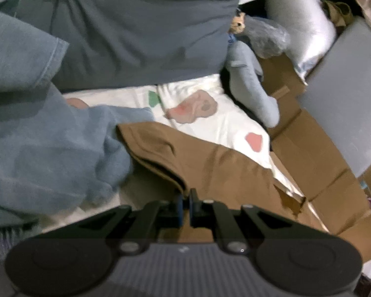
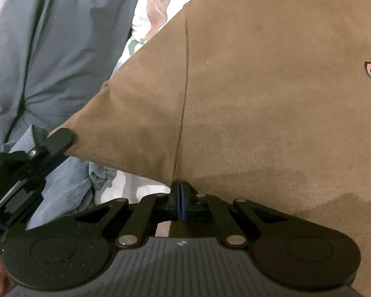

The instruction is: Fold clothes

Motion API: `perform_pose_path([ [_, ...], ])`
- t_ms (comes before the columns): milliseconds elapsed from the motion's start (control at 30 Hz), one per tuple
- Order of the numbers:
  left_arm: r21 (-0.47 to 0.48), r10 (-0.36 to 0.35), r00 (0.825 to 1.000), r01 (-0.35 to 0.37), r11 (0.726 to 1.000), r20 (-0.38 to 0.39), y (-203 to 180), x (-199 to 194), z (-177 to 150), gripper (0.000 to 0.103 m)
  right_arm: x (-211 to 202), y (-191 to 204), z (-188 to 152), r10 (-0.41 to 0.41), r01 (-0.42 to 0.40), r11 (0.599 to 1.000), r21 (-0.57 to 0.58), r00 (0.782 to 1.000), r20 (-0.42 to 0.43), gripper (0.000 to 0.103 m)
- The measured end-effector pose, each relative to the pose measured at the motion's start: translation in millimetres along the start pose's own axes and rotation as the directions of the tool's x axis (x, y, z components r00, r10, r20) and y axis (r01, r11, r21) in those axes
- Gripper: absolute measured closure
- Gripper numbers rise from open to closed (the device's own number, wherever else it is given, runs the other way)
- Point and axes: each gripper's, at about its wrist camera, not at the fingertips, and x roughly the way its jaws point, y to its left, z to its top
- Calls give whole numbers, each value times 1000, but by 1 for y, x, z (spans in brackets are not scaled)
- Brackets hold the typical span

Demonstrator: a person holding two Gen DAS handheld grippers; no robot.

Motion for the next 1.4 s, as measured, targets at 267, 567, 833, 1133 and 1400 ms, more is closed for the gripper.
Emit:
perform_pose_path([
  [267,34,-95,992,98,995,-85,-28,7,-4,99,-1,-4,-8,12,-12,1000,0,999,40,99],
  [567,59,-135,978,146,987,-162,-38,13,-17,99,-3,-13,-12,49,-51,998,31,997,59,99],
  [833,82,-125,963,148,986,-237,-37,16,-19,76,-4,-17,-8,74,-77,995,65,996,43,96],
  [1133,44,54,983,-47,998,-174,6,12,-22,71,-28,-12,-12,10,-11,998,58,1000,22,78],
  [1400,124,111,969,-85,989,-222,6,28,-36,80,-51,5,-12,-122,131,985,-111,989,80,59],
])
